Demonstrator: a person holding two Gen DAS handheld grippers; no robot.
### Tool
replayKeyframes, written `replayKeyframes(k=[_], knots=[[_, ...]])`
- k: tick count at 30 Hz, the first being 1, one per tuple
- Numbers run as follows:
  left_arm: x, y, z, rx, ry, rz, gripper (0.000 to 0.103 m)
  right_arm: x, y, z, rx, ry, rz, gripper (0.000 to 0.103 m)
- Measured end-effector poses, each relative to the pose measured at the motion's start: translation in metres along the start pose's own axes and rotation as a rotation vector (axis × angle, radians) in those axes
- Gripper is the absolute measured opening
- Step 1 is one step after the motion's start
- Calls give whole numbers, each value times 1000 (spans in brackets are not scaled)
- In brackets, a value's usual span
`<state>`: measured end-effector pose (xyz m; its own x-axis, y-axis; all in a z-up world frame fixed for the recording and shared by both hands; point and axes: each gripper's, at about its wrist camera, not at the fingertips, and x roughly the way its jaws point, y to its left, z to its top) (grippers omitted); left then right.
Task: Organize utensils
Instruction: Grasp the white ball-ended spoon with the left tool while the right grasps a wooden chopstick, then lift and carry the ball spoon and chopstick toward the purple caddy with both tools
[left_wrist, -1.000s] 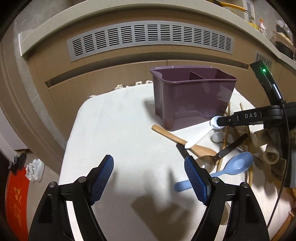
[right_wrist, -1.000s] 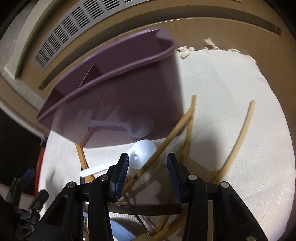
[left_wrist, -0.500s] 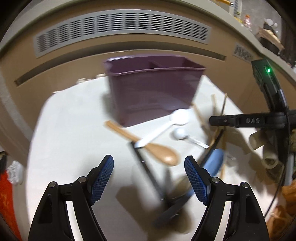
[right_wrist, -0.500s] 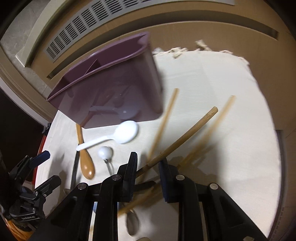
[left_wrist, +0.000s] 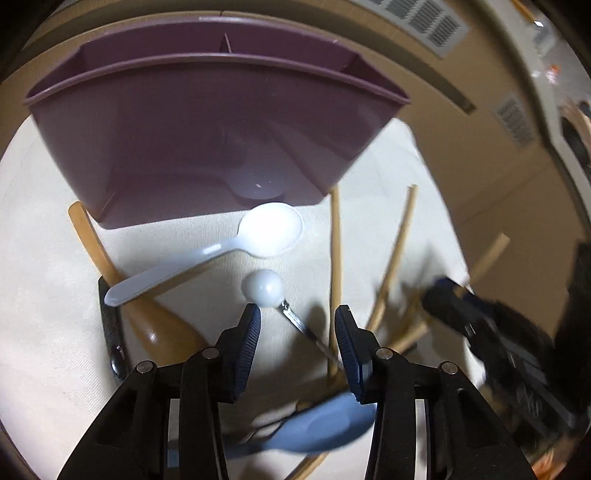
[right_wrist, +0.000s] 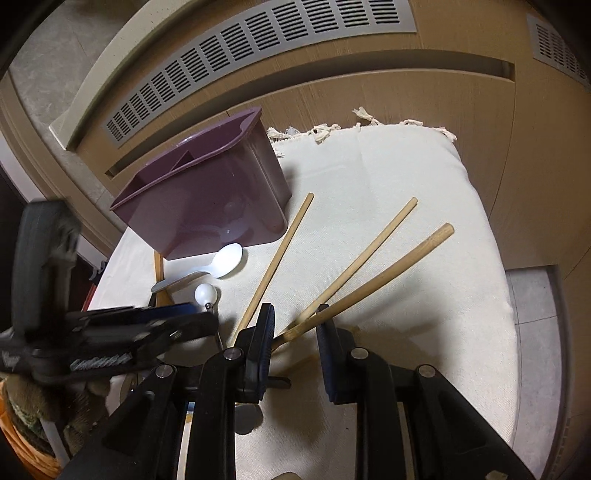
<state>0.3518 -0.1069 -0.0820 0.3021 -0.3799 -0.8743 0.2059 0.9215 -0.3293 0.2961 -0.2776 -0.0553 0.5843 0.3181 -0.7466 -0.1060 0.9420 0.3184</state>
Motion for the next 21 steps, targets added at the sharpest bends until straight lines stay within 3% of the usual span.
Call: replayKeyframes(k=[3, 4, 5, 6, 11, 16, 21], knots=[[8, -9, 7, -10, -11, 55, 43, -4, -1, -1, 5, -14, 12, 22], [10, -13, 8, 23, -15, 42, 40, -6, -2, -1, 8, -18, 16, 21], [11, -16, 9, 30, -28, 56, 37, -8, -1, -1, 10, -24, 19, 20], [13, -19, 10, 44, -49, 82, 24, -10, 0, -1, 8, -30, 22, 20], [9, -17, 1, 86, -167, 110, 22, -28, 12, -2, -27, -64, 28, 15], [-41, -15, -30, 134, -338, 75, 22, -67, 32, -3, -94, -142, 17, 9], [-109, -18, -62, 216, -544, 139, 22, -108, 54, -1, -146, -189, 39, 7]])
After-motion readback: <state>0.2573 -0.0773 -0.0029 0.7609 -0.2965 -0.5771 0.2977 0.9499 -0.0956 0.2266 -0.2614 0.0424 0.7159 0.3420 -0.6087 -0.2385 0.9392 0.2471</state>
